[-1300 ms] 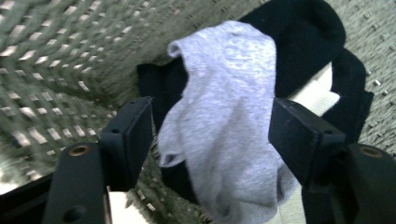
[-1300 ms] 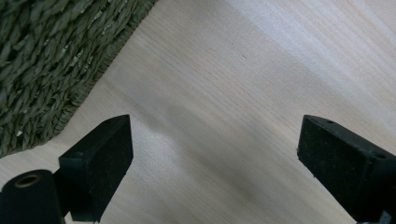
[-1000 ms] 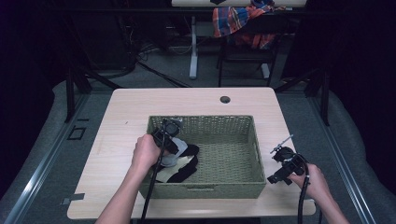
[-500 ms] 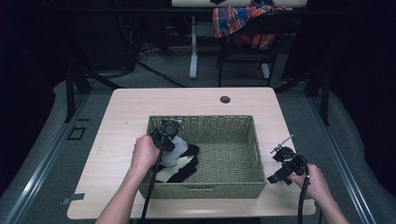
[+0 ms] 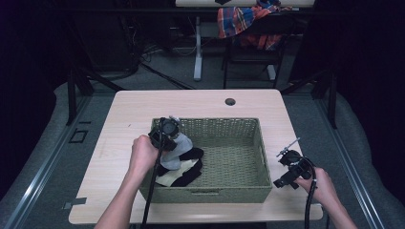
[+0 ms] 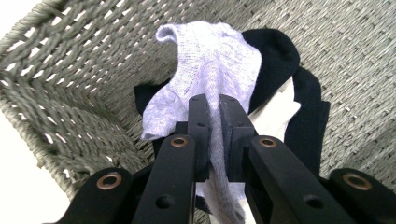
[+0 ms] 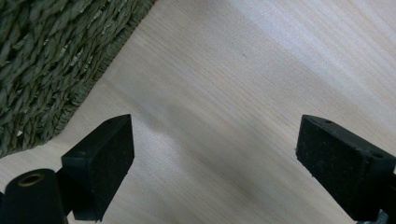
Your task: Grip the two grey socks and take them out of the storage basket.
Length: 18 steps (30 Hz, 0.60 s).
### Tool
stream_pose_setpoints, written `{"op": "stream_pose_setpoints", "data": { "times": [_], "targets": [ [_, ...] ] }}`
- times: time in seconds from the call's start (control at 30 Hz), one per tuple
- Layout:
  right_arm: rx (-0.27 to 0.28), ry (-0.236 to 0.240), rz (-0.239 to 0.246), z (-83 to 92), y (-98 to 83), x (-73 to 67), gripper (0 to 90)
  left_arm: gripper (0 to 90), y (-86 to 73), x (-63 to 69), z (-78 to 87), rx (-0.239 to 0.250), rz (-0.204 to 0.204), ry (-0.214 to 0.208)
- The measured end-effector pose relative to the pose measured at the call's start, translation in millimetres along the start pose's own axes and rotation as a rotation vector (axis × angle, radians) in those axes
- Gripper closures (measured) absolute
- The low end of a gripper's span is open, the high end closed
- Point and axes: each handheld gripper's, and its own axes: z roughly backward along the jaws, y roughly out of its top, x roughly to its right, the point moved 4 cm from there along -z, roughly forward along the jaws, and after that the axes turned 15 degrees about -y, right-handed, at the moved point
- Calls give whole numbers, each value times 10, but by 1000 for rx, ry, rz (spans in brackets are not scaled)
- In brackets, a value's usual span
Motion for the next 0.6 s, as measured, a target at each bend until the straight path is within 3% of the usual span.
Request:
{"op": "stream_pose_setpoints", "data": {
  "times": [0.03, 0.17, 0.2, 0.27, 0.3, 0.37, 0.43, 0.5, 0.6],
  "targets": [
    [18, 5, -24, -14, 1, -16, 110, 845, 0, 0, 0, 0, 0, 0],
    [0, 1, -3, -5, 1, 0, 109, 845, -8, 1, 67, 26, 1, 0],
    [22, 4, -32, -18, 1, -19, 110, 845, -7, -1, 82, 30, 3, -2],
    [22, 5, -32, -17, 1, -19, 109, 844, -5, -3, 100, 34, 7, -5],
    [36, 9, -56, -27, -1, -36, 110, 845, -4, -6, 135, 51, 10, -7],
    [-4, -2, 1, 7, -3, 0, 110, 844, -7, -5, 171, 68, 12, -7],
    [64, 12, -87, -37, 0, -60, 109, 845, -13, 2, 205, 75, 11, -8],
    [-11, -3, 13, 13, -1, 7, 110, 845, -18, 8, 239, 76, 9, -10],
    [8, 3, -15, -1, -2, -14, 110, 844, -18, 7, 272, 74, 6, -15]
  ]
}}
